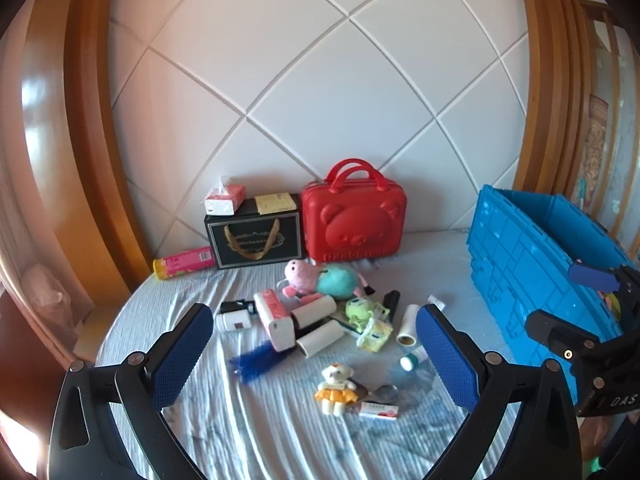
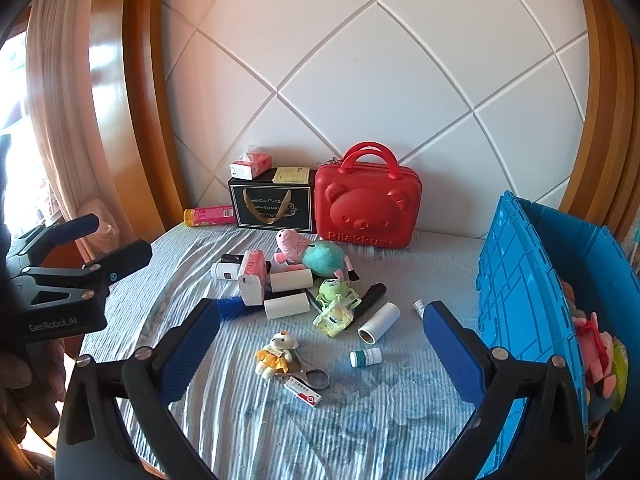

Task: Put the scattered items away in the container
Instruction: 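Withdraw both tools from the crate back toward the bed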

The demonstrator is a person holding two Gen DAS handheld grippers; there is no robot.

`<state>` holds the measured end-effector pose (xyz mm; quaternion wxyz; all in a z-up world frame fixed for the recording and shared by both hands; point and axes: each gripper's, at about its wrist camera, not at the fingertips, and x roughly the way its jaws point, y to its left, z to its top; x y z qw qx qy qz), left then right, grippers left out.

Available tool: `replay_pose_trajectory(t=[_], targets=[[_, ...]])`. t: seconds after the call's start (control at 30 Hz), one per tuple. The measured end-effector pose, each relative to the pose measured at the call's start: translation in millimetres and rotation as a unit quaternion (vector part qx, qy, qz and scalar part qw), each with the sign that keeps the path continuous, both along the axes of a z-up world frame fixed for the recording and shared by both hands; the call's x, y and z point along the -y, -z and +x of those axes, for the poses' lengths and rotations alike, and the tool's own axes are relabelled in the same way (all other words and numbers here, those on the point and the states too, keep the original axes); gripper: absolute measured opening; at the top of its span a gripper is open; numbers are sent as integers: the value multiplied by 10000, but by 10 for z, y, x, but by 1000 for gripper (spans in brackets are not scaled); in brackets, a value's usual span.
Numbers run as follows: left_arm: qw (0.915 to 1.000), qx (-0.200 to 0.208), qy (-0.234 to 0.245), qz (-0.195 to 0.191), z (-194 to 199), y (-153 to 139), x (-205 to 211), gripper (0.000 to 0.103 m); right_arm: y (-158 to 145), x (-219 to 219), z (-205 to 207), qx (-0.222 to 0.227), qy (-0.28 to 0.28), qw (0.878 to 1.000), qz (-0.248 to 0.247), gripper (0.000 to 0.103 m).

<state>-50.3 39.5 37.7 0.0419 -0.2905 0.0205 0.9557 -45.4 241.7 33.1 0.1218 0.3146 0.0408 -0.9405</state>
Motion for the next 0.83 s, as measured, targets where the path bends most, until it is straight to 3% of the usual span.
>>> replay_pose_trajectory(t=[0.13,0.4,0.83], targets=[[9997,151,-27,-171,32,74,90,103,49,92,60,56,47,10000,-61,103],[9993,365,-39,-82,72,143,253,103,128,267,153,191,77,9998,-52,103],[9999,85,-16,-75,183,107,288,103,99,308,231,219,114,9997,12,103]])
